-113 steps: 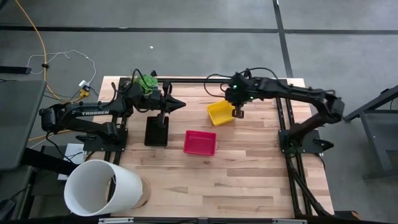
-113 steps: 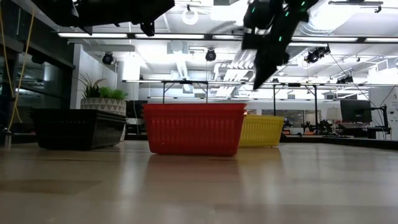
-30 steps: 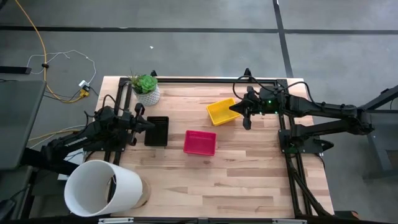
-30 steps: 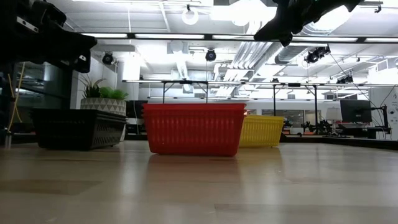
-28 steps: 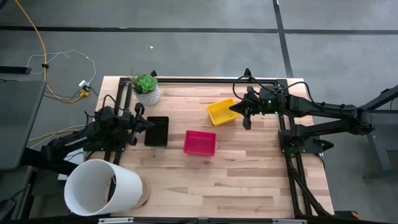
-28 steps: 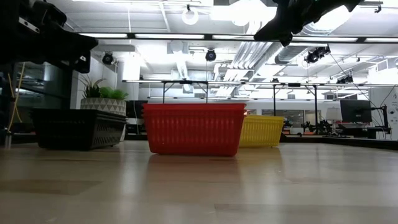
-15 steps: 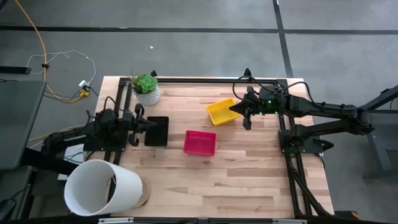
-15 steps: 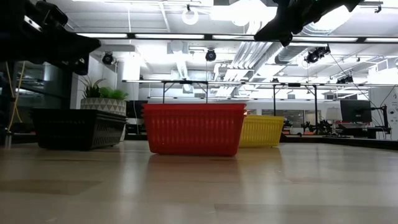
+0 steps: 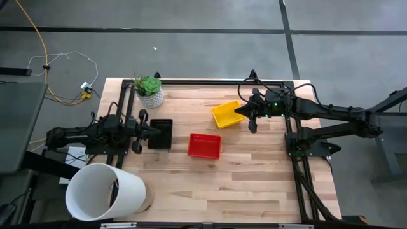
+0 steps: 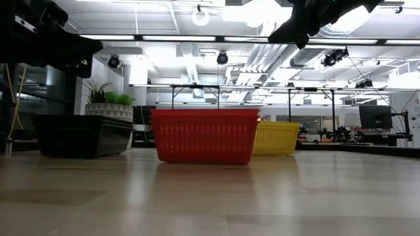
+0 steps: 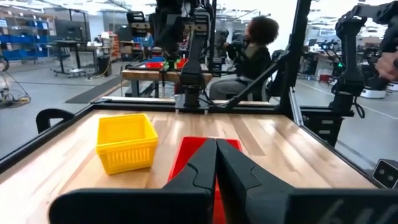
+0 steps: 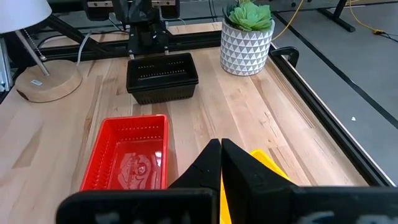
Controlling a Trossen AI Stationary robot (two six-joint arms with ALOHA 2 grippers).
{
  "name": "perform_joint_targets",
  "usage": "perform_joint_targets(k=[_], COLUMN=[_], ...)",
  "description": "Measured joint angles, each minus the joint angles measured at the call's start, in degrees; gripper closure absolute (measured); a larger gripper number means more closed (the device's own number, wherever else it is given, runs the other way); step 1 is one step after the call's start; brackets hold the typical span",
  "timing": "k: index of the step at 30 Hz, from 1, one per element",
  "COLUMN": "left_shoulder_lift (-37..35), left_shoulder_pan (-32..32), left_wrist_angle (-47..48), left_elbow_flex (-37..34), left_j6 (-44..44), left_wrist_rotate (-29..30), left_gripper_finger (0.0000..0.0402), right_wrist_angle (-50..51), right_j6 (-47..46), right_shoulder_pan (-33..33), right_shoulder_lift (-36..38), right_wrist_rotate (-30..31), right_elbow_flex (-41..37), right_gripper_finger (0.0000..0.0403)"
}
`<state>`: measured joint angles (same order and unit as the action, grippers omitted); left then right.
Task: Stack baskets by color
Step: Return to Home Position
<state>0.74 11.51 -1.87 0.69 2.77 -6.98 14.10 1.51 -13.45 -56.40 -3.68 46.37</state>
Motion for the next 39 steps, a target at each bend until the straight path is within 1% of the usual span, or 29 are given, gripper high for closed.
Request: perform_joint_targets(k=[24,27,32,35,37,39], left_shoulder_lift=[0.54,0.54,0.54,0.54,0.54,0.54], left_shoulder_pan=[0.02,0.02,0.02,0.02,0.02,0.02], left_wrist_angle=[-0.07,-0.07,-0.07,-0.07,-0.07,-0.07], left_elbow_flex=[0.00,0.00,0.00,0.00,0.00,0.00], left_j6=[-0.86,-0.86,-0.86,-0.86,-0.86,-0.86], left_wrist_rotate=[0.09,0.09,0.07,0.07,0.07,0.07], left_gripper_finger=[0.0401,0.0401,0.0401,0.0401,0.0401,0.0401], right_wrist_angle=[-1.53,-0.08,4.38,3.57,0.69,-2.74], right_j6=[-1.23,-0.19,0.73,1.04,1.04,0.55], right_shoulder_pan=[0.87,1.14,1.13,0.81,0.16,-0.84], right_shoulder_lift=[0.00,0.02,1.36,3.46,5.87,8.89], right_wrist_rotate=[-0.04,-1.49,-1.88,-2.94,-5.06,-5.74], right_elbow_flex=[0.00,0.00,0.00,-2.90,-6.81,-11.11], right_gripper_finger=[0.0403,0.0403,0.0403,0.0403,0.0403,0.0403])
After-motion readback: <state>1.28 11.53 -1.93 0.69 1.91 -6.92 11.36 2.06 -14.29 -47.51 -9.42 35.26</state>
